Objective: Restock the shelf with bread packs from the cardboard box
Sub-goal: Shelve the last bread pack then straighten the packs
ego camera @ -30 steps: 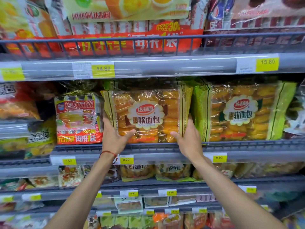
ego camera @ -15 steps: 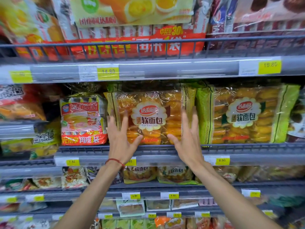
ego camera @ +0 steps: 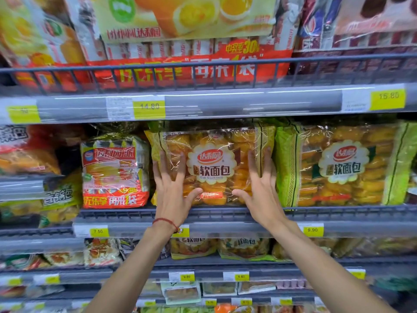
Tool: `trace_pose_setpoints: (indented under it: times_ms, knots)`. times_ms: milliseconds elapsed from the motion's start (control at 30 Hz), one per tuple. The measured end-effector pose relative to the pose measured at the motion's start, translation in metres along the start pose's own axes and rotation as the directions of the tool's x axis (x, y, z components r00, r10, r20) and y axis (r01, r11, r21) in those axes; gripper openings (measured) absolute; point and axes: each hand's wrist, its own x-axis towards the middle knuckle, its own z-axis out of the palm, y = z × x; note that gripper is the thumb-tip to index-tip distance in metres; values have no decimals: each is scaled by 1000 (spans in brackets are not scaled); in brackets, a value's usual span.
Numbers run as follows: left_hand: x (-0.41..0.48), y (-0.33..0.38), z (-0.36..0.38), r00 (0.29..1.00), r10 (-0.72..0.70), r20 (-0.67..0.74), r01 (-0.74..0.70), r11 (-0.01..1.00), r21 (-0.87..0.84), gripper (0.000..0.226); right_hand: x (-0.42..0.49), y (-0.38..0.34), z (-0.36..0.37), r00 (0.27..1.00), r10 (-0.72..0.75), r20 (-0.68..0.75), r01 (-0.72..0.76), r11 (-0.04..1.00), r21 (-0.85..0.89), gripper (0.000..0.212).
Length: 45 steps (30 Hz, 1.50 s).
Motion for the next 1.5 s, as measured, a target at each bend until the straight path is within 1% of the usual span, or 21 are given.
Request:
trace_pose_setpoints:
  times_ms: [100, 167, 233, 300, 367, 433, 500, 567, 667, 767, 867, 967, 1000, 1067, 1100, 1167, 1233, 1300, 1333, 1400, 1500]
  knots:
    - [-2, 0, -3, 1000, 11, -29, -12, 998, -55, 109, -2, -1, 1, 1000, 20, -11, -20, 1000, -18, 115]
    - [-1, 1, -6, 996, -23, -81, 10, 988, -156, 104, -4, -3, -1, 997, 61, -37, -56, 991, 120, 111]
    - [0, 5, -10, 981, -147, -128, 107, 954, -279, 96, -5, -6, -3, 989, 121, -87, -89, 946, 311, 103]
    - [6, 11, -14, 953, -277, -122, 203, 885, -419, 100, -1, -9, -5, 968, 222, -120, -149, 886, 440, 101]
    - [15, 14, -15, 943, -308, -126, 202, 830, -520, 105, 10, -10, -3, 931, 352, -94, -256, 815, 520, 105]
    - [23, 16, -14, 941, -310, -134, 191, 815, -546, 107, 24, -9, 2, 873, 485, -47, -375, 730, 571, 117]
    - [28, 18, -11, 936, -327, -126, 214, 819, -533, 108, 32, -4, 6, 847, 531, -17, -419, 687, 594, 126]
    - [29, 18, -9, 933, -340, -118, 236, 826, -513, 106, 35, 4, 14, 852, 524, -5, -419, 688, 592, 119]
    - [28, 14, -7, 938, -325, -124, 230, 846, -480, 106, 34, 2, 13, 861, 508, 2, -411, 696, 589, 97]
    - [25, 14, -6, 941, -318, -116, 231, 854, -466, 105, 31, 0, 7, 867, 499, 18, -410, 690, 596, 96]
    - [23, 19, -10, 935, -335, -112, 244, 842, -482, 103, 25, -3, -9, 890, 455, 33, -389, 720, 575, 76]
    - [13, 27, -9, 918, -371, -141, 269, 843, -466, 101, 12, -1, -22, 905, 423, 36, -362, 726, 584, 50]
    - [6, 32, -8, 910, -385, -155, 279, 844, -457, 99, 4, 1, -26, 918, 394, 39, -338, 729, 595, 56]
    - [-15, 48, -6, 894, -404, -193, 281, 843, -459, 89, -14, 5, -37, 932, 358, 62, -317, 716, 622, 66]
    - [-26, 57, -5, 887, -413, -208, 282, 840, -462, 83, -23, 8, -43, 940, 336, 62, -298, 718, 629, 63]
    - [-49, 77, -1, 883, -412, -225, 267, 835, -480, 71, -44, 20, -54, 955, 291, 57, -257, 715, 650, 45]
    - [-75, 101, 4, 886, -428, -178, 296, 818, -493, 60, -68, 36, -66, 964, 258, 71, -239, 708, 665, 29]
    - [-100, 126, 17, 880, -460, -117, 361, 809, -463, 51, -89, 60, -75, 965, 227, 128, -253, 701, 667, 20]
    - [-120, 145, 24, 866, -489, -99, 399, 798, -452, 48, -103, 76, -85, 966, 205, 159, -258, 706, 660, 17]
    - [-141, 155, 30, 875, -481, -52, 406, 789, -461, 42, -120, 89, -86, 964, 188, 188, -266, 702, 661, 13]
    - [-183, 199, 47, 867, -498, -7, 443, 778, -446, 32, -153, 129, -103, 947, 159, 281, -309, 692, 652, 12]
